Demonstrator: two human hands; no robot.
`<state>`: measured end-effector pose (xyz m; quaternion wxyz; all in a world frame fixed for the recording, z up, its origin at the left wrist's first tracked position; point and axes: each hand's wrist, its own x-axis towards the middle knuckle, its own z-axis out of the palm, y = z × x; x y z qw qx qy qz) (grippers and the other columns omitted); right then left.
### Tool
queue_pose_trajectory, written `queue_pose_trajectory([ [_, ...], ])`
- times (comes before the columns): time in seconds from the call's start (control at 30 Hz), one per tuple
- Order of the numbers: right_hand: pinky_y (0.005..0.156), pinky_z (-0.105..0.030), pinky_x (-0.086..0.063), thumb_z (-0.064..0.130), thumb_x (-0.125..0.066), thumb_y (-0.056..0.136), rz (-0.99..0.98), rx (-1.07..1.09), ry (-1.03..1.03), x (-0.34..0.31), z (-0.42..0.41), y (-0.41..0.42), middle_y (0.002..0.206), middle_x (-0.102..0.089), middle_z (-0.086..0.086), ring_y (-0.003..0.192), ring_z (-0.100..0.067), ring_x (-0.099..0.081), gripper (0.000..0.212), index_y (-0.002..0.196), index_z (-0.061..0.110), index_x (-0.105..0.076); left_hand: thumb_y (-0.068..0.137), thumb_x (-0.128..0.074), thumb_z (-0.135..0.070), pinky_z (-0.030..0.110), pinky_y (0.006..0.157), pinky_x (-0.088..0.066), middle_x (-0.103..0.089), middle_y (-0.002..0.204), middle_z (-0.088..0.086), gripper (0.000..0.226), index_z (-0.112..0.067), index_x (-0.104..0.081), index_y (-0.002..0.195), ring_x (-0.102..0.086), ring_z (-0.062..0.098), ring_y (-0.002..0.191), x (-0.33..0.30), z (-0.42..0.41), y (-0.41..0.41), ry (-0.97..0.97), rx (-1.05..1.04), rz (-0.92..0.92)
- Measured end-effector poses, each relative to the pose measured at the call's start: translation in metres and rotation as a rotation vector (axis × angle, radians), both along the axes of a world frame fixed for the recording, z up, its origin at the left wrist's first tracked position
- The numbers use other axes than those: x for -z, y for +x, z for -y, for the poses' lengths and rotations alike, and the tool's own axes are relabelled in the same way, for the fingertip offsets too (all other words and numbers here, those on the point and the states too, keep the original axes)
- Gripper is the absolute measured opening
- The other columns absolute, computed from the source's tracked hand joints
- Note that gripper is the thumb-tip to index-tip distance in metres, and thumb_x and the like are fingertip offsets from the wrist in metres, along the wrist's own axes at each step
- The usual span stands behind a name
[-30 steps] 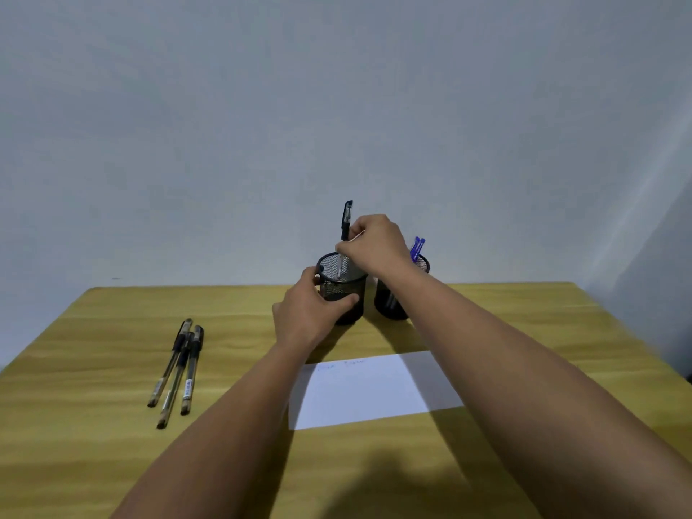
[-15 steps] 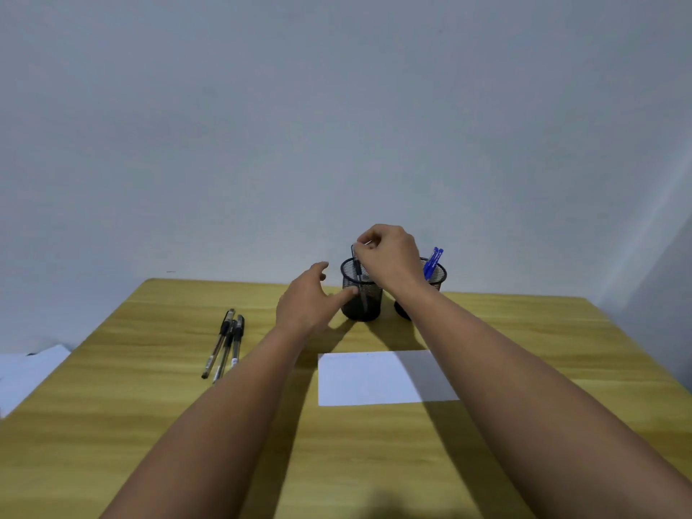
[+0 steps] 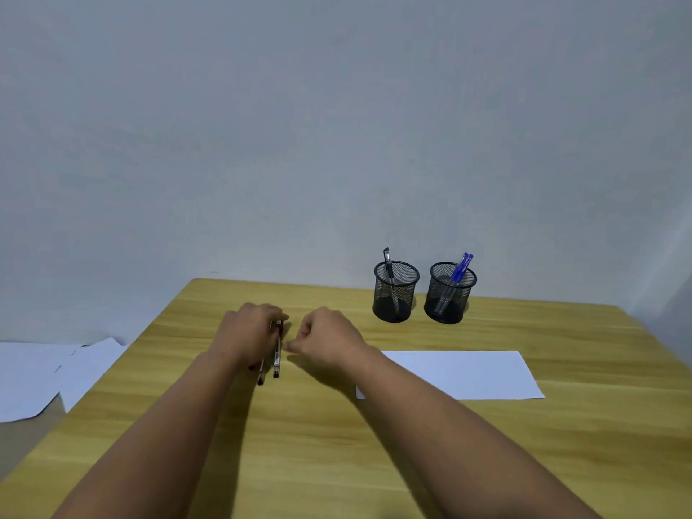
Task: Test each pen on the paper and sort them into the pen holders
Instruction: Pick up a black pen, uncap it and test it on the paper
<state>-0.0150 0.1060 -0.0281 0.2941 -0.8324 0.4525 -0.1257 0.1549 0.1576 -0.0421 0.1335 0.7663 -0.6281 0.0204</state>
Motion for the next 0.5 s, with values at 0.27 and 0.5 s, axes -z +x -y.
queue_pose_trajectory([
  [0.27, 0.080, -0.036, -0.056, 0.050, -0.071, 0.082, -0.137, 0.066, -0.038, 0.019, -0.010, 0.017, 0.109, -0.075, -0.006, 0.101, -0.032, -0.070, 0.043, 0.107, 0.015, -0.071, 0.093, -0.059, -0.029, 0.040, 0.080, -0.050, -0.068, 0.129, -0.013, 0.029, -0.038, -0.074, 0.116, -0.061, 0.025, 0.114, 0.027, 0.003, 0.007, -0.076, 0.030, -0.025],
  [0.5, 0.077, -0.034, -0.050, 0.051, -0.069, 0.084, -0.162, 0.090, -0.071, 0.019, -0.011, 0.015, 0.112, -0.074, -0.005, 0.104, -0.033, -0.069, 0.044, 0.110, 0.015, -0.069, 0.096, -0.059, -0.033, 0.042, 0.085, -0.050, -0.066, 0.133, -0.014, 0.030, -0.037, -0.071, 0.124, -0.058, 0.025, 0.116, 0.036, 0.003, 0.004, -0.109, 0.003, -0.063],
])
